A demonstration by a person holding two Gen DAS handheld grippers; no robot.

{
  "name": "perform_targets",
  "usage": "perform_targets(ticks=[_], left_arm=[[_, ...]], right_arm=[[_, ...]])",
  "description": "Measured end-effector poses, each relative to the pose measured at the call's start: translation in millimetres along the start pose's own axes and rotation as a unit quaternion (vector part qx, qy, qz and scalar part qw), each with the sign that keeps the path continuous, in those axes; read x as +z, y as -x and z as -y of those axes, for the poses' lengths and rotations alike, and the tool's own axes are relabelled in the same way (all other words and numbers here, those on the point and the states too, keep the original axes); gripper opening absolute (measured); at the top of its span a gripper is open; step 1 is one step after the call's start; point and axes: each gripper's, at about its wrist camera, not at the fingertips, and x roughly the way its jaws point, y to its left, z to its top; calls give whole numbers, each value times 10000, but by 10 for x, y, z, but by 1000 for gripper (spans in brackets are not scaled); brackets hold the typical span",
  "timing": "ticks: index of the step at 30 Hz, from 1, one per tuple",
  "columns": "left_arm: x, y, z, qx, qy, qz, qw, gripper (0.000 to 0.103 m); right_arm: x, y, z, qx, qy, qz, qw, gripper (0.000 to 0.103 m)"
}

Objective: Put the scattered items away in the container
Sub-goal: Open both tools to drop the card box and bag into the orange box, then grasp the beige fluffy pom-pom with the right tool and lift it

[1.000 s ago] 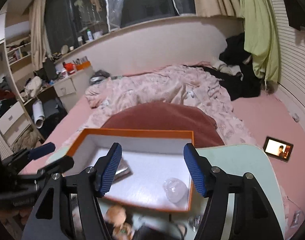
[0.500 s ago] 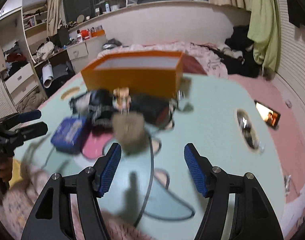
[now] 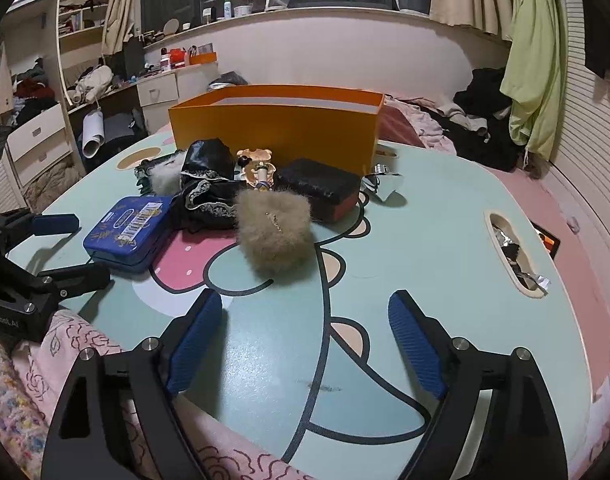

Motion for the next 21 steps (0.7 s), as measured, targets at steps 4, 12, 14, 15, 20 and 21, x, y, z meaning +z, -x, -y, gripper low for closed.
perform_targets(ticks=[4,12,14,15,20,21], left_arm=[[7,-4,10,-12,-1,10,10000,103],[25,5,-15,-14,-7,14,10000,103],[25,5,-14,-13,-9,16,10000,103],[24,5,-14,-13,-9,17,10000,103],[27,15,-20,-26,1,25,10000,103],[28,17,-26,-30,3,26,10000,103]], right_arm=[[-4,-14,-16,6,9,11,10000,86],[-17,-16,-19,26,-6,34,10000,86],[-17,-16,-18,26,-7,36,10000,86],[-17,-16,-17,28,-8,35,10000,86],[-1,-22,-15,49,-3,-35,10000,86],[10,-21,-10,54,-8,-58,10000,86]])
